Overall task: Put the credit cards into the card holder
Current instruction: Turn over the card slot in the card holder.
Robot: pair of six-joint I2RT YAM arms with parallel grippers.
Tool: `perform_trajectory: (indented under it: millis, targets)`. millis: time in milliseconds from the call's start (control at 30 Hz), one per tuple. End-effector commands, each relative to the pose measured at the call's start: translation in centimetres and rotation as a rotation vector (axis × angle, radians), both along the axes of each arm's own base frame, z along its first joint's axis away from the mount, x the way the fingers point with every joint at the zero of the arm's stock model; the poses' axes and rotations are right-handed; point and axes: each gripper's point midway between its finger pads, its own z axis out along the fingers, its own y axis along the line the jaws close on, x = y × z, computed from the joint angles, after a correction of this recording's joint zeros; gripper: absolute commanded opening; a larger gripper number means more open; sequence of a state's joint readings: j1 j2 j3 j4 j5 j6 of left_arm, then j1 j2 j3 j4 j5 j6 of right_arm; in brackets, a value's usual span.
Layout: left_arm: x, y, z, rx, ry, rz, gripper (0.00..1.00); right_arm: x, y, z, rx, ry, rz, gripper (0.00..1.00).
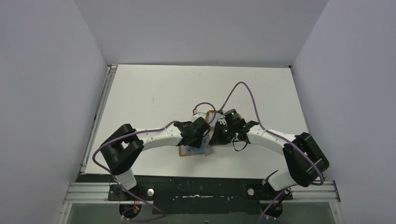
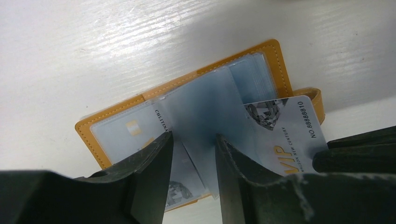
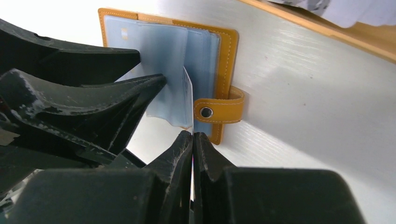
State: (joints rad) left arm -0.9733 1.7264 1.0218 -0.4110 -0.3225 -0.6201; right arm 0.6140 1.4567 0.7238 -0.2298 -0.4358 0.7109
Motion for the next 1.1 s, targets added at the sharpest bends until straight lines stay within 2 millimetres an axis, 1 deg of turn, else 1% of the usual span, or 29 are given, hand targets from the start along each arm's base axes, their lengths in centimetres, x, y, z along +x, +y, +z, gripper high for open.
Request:
perform_trajectory:
  millis: [0, 233, 433, 567, 633, 700, 767, 867, 1000, 1067]
  targets:
    - [0.1, -0.1, 1.9, -0.04, -0.016, -0.005, 0.39, 0.9, 1.9, 1.4, 0.101, -0.041, 0.035, 0.0]
    - [0.2, 0.4, 3.6, -0.054, -0.041, 0.004, 0.59, 0.9, 2.4, 1.6, 0.136, -0.036, 0.029, 0.0]
    - [0.1, 0.9, 5.5, -0.091, -0.066, 0.015, 0.67, 0.9, 2.8, 1.9, 0.154, -0.033, 0.031, 0.0]
    - [0.0, 1.4, 6.7, -0.121, -0.081, 0.033, 0.71, 0.8, 3.2, 2.3, 0.17, -0.037, 0.036, 0.0]
    - [-0.1, 1.7, 6.9, -0.144, -0.077, 0.047, 0.72, 0.8, 3.4, 2.6, 0.178, -0.04, 0.036, 0.0]
    - [-0.2, 1.8, 6.7, -0.176, -0.061, 0.059, 0.72, 0.8, 3.6, 2.6, 0.18, -0.041, 0.039, 0.0]
    - [0.1, 1.6, 6.6, -0.234, -0.044, 0.069, 0.72, 0.8, 3.6, 2.5, 0.177, -0.041, 0.04, 0.0]
    - [-0.2, 0.4, 6.1, -0.344, 0.013, 0.049, 0.71, 0.8, 3.7, 2.6, 0.182, -0.042, 0.04, 0.0]
    - [0.0, -0.8, 6.2, -0.431, 0.05, 0.049, 0.72, 0.7, 4.0, 2.7, 0.187, -0.043, 0.046, 0.0]
    - [0.2, -1.1, 6.4, -0.458, 0.057, 0.063, 0.75, 0.7, 4.2, 2.8, 0.19, -0.045, 0.051, 0.0]
